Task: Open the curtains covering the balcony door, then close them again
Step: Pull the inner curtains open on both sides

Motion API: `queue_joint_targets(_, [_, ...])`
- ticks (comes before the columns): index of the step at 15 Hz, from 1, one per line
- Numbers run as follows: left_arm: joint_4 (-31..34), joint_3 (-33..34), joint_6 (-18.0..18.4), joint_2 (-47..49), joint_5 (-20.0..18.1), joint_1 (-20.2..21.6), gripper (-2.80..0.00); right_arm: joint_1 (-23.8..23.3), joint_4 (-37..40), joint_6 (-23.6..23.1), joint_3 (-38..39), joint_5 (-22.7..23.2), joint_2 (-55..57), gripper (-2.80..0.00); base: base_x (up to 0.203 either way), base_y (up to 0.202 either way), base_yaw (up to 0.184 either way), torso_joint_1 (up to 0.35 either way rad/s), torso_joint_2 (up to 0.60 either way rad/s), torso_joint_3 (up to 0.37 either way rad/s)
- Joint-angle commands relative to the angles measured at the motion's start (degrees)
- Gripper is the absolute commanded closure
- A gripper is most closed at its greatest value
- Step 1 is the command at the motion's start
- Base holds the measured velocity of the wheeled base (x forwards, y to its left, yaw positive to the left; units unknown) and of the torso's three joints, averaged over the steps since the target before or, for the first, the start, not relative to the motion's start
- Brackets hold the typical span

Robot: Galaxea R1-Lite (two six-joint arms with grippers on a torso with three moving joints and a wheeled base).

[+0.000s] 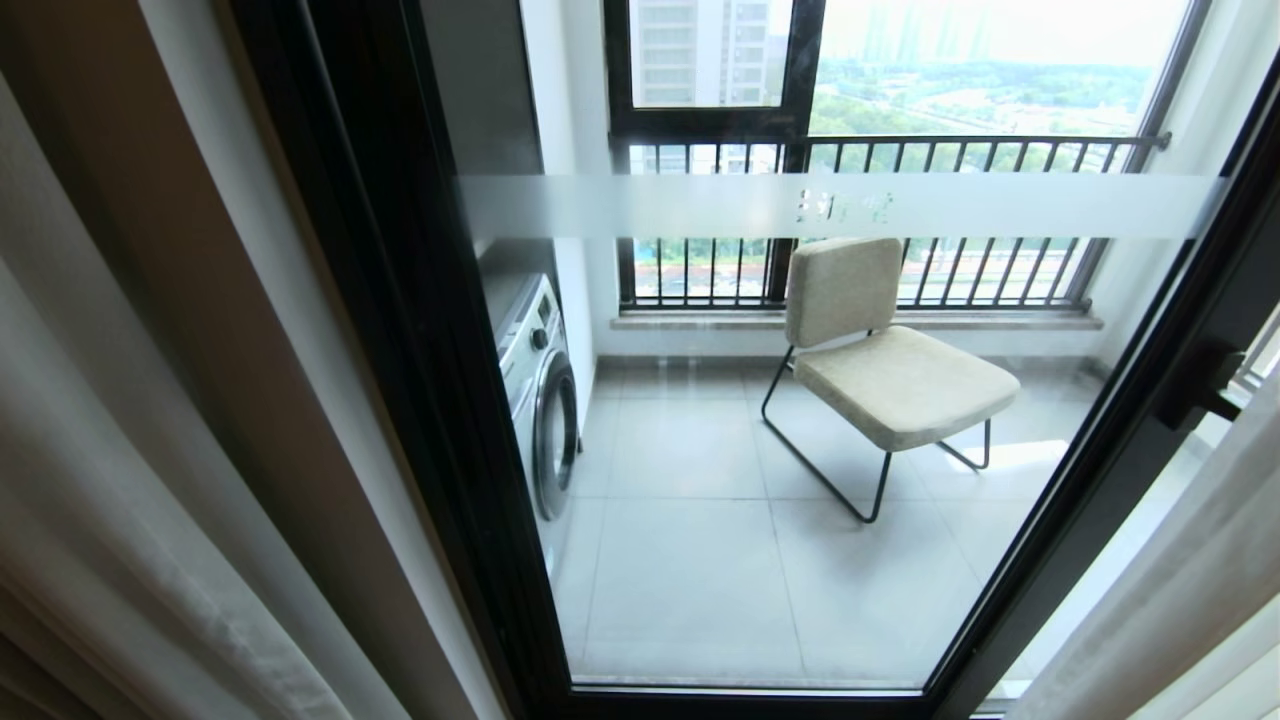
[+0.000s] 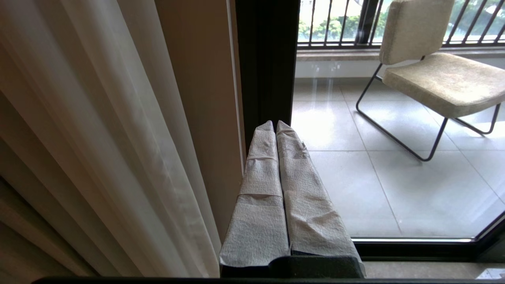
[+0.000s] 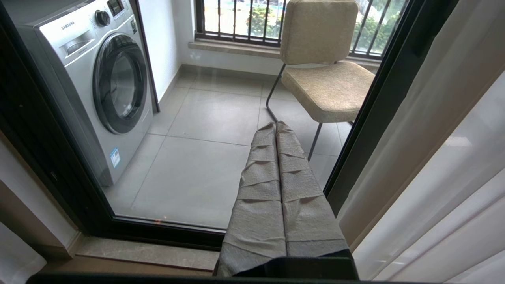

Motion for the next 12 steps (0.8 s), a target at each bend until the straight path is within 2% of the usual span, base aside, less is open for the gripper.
queue_joint_targets(1, [0.0,0.0,0.0,0.0,0.0,0.0,0.00,0.0,0.0,0.0,-0.1,0.0,0.0,0.00,0.000,0.000,0.000,0.000,0.00,0.000])
queue_joint_targets(12, [-0.1,0.0,-0.3,0.0,0.4,0.0,0.00,0.0,0.0,0.0,-0.1,0.1,0.0,0.00,0.000,0.000,0.000,0.000,0.00,0.000])
